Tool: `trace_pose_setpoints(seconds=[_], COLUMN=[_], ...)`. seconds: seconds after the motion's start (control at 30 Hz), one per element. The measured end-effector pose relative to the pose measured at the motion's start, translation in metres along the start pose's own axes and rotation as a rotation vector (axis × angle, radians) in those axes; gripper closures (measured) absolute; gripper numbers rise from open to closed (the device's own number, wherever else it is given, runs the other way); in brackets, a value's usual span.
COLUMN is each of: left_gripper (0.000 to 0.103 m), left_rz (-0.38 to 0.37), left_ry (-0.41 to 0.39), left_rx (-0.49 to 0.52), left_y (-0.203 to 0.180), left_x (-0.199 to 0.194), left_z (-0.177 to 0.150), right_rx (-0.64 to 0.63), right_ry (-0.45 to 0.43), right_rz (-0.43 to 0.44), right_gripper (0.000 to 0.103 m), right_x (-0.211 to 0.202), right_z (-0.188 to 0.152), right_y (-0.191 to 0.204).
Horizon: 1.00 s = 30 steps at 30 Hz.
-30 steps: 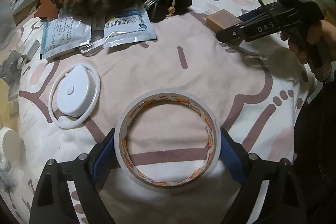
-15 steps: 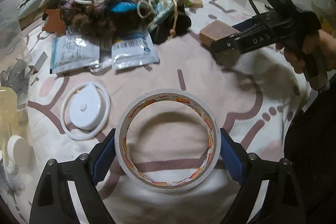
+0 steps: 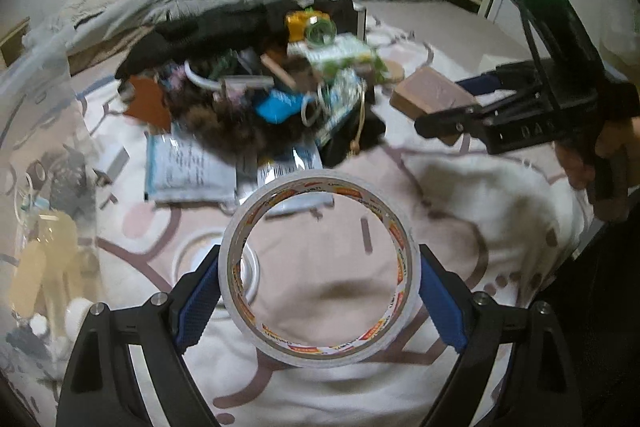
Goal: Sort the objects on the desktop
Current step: 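Lift the wooden pad with the right tool while the left tool holds the tape roll up, then carry the wooden pad and the tape roll over the clear plastic box with both tools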
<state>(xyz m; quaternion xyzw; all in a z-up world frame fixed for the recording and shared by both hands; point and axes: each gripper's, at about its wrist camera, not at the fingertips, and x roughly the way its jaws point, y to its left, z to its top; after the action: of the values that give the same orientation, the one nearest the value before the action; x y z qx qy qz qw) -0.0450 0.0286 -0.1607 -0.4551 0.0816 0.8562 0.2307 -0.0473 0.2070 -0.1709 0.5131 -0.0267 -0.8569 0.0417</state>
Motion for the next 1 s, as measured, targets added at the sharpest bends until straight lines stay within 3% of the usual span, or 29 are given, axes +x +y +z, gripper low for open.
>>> trace_pose_setpoints(seconds=[0.23, 0.53, 0.77, 1.0], left_gripper=[0.012, 0.012, 0.012, 0.012], left_rz=[-0.010, 0.038, 0.100, 0.188], left_ry=[-0.073, -0.168, -0.276, -0.370], left_rx=[-0.022, -0.043, -0.094, -0.213], left_y=[0.008, 0.024, 0.048, 0.093], left_x=[-0.035, -0.071, -0.113, -0.150], left_z=[0.026, 0.048, 0.066, 0.074], right_rx=[-0.018, -0.032, -0.018, -0.030], right_ry=[-0.094, -0.195, -0.273, -0.326], right_rz=[0.054, 0.081, 0.095, 0.126], right_gripper=[0.026, 0.026, 0.026, 0.026], right_x=[-0.035, -0.066, -0.088, -0.101], right_z=[0.016, 0.043, 0.065, 0.084], right_y=[0.007, 0.023, 0.036, 0.059])
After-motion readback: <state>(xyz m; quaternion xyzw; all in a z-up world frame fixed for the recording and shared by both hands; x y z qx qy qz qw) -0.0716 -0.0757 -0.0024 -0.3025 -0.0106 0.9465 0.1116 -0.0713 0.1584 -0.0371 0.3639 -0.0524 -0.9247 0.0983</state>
